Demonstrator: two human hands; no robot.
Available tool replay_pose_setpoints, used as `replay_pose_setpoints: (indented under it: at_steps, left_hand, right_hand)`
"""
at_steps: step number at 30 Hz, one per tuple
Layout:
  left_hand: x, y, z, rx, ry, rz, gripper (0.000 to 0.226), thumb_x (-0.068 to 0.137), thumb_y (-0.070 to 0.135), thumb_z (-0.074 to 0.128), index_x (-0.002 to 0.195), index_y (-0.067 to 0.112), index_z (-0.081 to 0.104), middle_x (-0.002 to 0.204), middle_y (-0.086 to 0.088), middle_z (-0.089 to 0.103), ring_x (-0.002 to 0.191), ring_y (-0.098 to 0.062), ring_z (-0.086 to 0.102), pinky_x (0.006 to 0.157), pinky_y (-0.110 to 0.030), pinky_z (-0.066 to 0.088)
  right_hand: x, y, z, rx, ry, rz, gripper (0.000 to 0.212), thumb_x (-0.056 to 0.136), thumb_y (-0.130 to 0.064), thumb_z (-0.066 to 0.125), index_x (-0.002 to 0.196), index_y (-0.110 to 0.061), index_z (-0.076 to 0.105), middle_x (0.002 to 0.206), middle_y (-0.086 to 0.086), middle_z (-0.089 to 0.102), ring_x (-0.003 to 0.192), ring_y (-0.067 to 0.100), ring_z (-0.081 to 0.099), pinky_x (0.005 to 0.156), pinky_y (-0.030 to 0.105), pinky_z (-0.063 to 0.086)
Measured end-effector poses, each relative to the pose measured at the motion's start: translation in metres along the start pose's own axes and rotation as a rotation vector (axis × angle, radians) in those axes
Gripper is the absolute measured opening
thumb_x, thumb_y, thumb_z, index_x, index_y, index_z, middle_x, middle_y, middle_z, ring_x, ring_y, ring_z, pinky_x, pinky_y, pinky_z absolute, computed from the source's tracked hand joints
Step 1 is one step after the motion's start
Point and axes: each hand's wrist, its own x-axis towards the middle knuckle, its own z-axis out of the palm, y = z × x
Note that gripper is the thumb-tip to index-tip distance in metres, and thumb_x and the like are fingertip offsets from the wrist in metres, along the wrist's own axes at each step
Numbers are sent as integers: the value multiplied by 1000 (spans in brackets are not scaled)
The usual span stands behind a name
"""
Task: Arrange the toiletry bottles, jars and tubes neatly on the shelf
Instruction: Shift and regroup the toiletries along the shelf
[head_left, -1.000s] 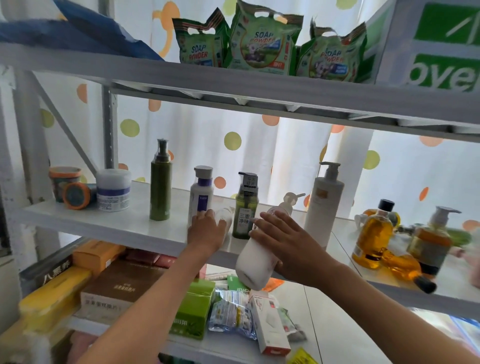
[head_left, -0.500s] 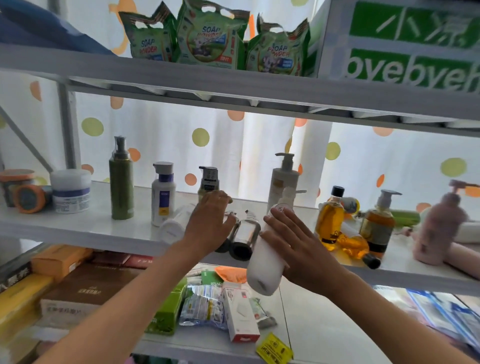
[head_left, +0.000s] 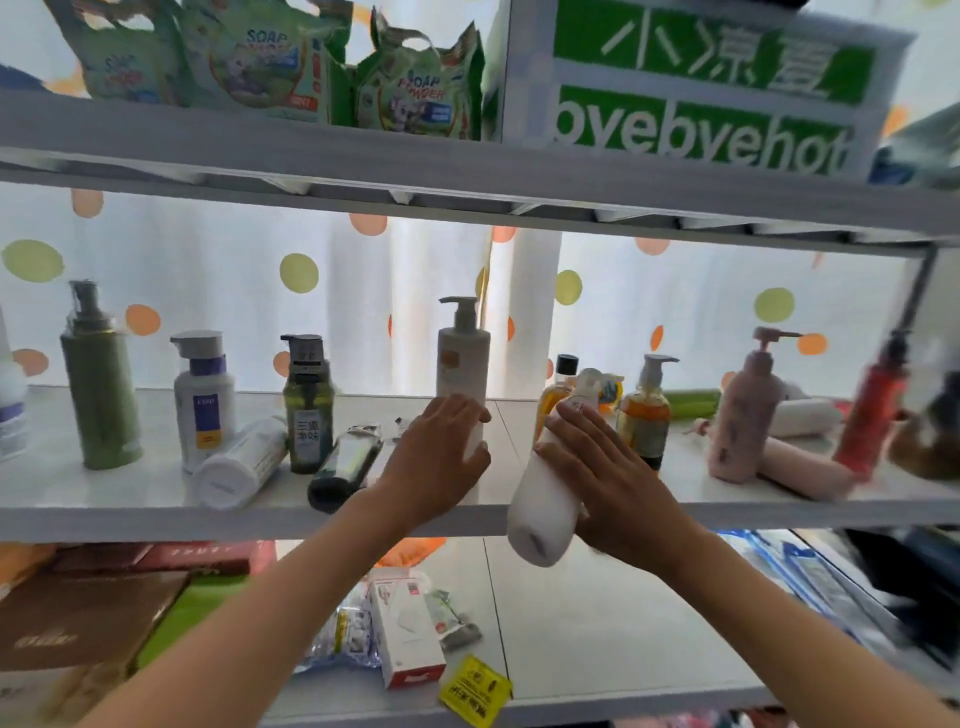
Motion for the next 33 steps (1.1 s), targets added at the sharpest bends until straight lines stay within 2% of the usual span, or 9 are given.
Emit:
replay_pose_setpoints:
  at_steps: [6, 11, 15, 18, 20, 22, 25, 29, 33]
  left_hand:
    - [22, 51, 32, -114, -41, 113, 29, 90, 28, 59, 118, 22, 57, 129, 6, 54, 121, -13, 47, 97, -31, 44]
    - [35, 116, 73, -206, -101, 273, 32, 87, 25, 59, 119, 21, 57, 125, 4, 55, 116, -16, 49, 91, -30, 44]
    - [39, 170, 112, -296, -135, 342, 32, 87, 25, 59, 119, 20, 58, 125, 4, 55, 118, -17, 48, 94, -32, 45]
    - [43, 211, 141, -306, -180, 402, 35, 87, 26, 56, 122, 20, 57, 126, 2, 55, 118, -19, 48, 95, -35, 45]
    - [48, 235, 160, -275, -195, 424, 35, 90, 30, 55, 124, 21, 55, 127, 4, 54, 118, -16, 48, 94, -30, 44]
    - [54, 255, 181, -256, -195, 411, 35, 90, 31, 56, 124, 21, 56, 126, 5, 55, 117, -16, 49, 92, -28, 42]
    - [64, 272, 214, -220, -195, 334, 34, 88, 29, 58, 120, 19, 58, 123, 3, 56, 115, -20, 51, 90, -30, 43]
    - [69, 283, 248, -196, -148, 204, 34, 88, 26, 57, 120, 17, 58, 124, 0, 56, 113, -21, 52, 89, -33, 45]
    - [76, 289, 279, -227, -100, 106, 33, 83, 15, 61, 115, 13, 62, 118, -2, 60, 109, -24, 54, 89, -34, 45]
  right_hand:
    - [-43, 28, -34, -111, 95, 100, 60, 77, -18, 77, 128, -9, 47, 141, 18, 51, 137, 35, 41, 107, 57, 36]
    - [-112, 46, -80, -210, 73, 258, 69, 76, -27, 79, 133, -10, 45, 148, 15, 43, 140, 28, 36, 114, 44, 30]
    - [-171, 64, -116, -260, -26, 380, 81, 69, -30, 86, 134, -11, 43, 147, 19, 43, 137, 32, 40, 106, 51, 42]
    - [-211, 82, -140, -293, -26, 437, 63, 79, -28, 72, 132, -10, 42, 140, 23, 47, 130, 37, 47, 99, 50, 48]
    - [-234, 97, -153, -325, -26, 446, 62, 77, -24, 72, 130, -9, 44, 134, 22, 52, 125, 36, 51, 100, 47, 49]
    - [-257, 114, -161, -326, -45, 438, 75, 66, -19, 84, 129, -7, 46, 134, 22, 52, 125, 34, 48, 99, 42, 44]
    - [-284, 145, -163, -313, -61, 420, 82, 61, -19, 89, 130, -6, 45, 137, 21, 49, 127, 34, 47, 97, 40, 43]
    - [-300, 193, -154, -294, -89, 366, 82, 65, -27, 88, 131, -7, 45, 137, 21, 52, 128, 35, 50, 100, 50, 48]
    - [-299, 242, -135, -282, -94, 299, 74, 68, -32, 82, 129, -8, 48, 131, 17, 57, 120, 35, 55, 96, 50, 49]
